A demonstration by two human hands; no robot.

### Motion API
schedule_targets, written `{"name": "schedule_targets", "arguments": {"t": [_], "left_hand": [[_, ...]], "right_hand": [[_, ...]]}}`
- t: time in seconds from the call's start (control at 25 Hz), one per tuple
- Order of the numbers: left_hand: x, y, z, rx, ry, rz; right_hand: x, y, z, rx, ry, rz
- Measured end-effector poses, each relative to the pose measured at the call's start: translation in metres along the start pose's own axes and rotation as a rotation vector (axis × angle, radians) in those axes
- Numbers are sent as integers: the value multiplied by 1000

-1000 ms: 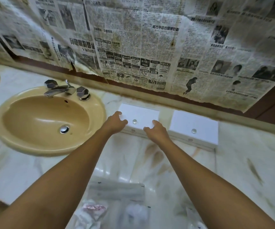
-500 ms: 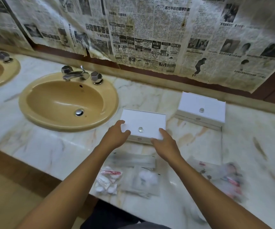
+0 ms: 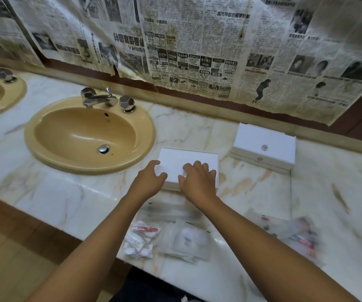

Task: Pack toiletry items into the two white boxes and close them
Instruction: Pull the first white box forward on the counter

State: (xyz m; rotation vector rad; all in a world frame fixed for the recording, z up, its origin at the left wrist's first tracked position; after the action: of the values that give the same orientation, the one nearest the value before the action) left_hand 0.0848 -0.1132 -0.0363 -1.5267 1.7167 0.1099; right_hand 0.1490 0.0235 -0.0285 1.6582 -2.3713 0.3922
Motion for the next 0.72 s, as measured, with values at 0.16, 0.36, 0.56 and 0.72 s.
{"name": "schedule_targets", "arguments": {"t": [0.16, 0.36, 0.56, 0.72], "left_hand": [[10, 7, -8, -1, -48, -7], [16, 29, -26, -85, -222, 45], [0, 33, -26, -160, -362, 186], [-11, 42, -7, -85, -282, 273]], "right_hand": [[0, 9, 1, 23, -36, -36], [7, 28, -29, 2, -20, -61], [7, 61, -63, -57, 23, -56], [7, 84, -82, -268, 68, -137]]}}
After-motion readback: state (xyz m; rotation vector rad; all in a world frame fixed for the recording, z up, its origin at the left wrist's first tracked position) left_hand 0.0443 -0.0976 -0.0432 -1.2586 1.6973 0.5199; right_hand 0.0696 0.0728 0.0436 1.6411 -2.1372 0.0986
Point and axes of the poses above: each hand's wrist, its own y-axis towards the middle knuckle, its own z-axis out of the palm, x = y × z, the point moved 9 cm from there along y, towards the middle knuckle, and after that the axes turned 6 degrees about -z, right-handed, at the moved point
